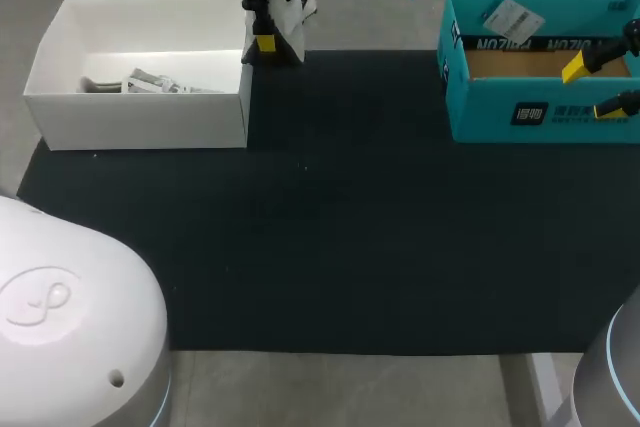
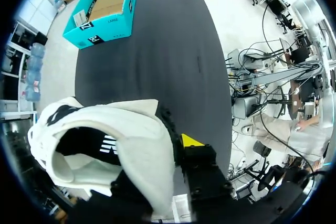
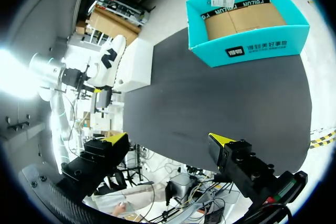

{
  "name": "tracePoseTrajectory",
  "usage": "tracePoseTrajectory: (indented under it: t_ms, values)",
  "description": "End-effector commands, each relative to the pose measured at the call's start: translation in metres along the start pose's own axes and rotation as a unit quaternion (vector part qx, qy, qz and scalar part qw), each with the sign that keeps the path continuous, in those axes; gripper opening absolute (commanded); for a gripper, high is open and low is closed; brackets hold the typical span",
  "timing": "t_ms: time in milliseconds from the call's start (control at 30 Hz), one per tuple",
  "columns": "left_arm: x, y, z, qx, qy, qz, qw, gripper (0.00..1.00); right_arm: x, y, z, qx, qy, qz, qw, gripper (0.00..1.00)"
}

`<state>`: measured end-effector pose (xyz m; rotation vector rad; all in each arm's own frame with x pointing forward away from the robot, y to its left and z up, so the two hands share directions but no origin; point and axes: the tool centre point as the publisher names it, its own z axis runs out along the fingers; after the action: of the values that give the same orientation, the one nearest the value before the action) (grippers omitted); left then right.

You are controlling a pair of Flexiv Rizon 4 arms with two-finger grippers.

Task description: Take the shoe out of the shoebox, open the shoe tongue, remove and reinsert the insole, then place the shoe into the shoebox

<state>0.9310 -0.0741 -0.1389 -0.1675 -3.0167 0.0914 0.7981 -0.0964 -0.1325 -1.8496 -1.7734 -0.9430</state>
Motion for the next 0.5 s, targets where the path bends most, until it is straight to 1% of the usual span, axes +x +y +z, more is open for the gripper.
tracePoseTrajectory:
  t_ms: [33,133,267,400,500]
  values:
    - [-0.001,0.032,-0.01,0.021,0.001,0.013,1.0,0.0,0.0,0.0,0.0,0.0,-0.001,0.001,1.0,1.0]
    - [-0.008,0.055,-0.02,0.038,0.013,0.025,0.999,0.0,0.0,0.0,0.0,0.0,-0.001,0.001,1.0,1.0]
    - [-0.022,0.087,-0.026,0.041,0.029,0.035,0.998,0.0,0.0,0.0,0.0,0.0,-0.001,0.001,1.0,1.0]
    - [-0.036,0.115,-0.026,0.021,0.045,0.047,0.998,0.0,0.0,0.0,0.0,0.0,-0.001,0.001,1.0,1.0]
    - [-0.043,0.13,-0.026,-0.003,0.04,0.042,0.998,0.0,0.0,0.0,0.0,0.0,-0.001,0.001,1.0,1.0]
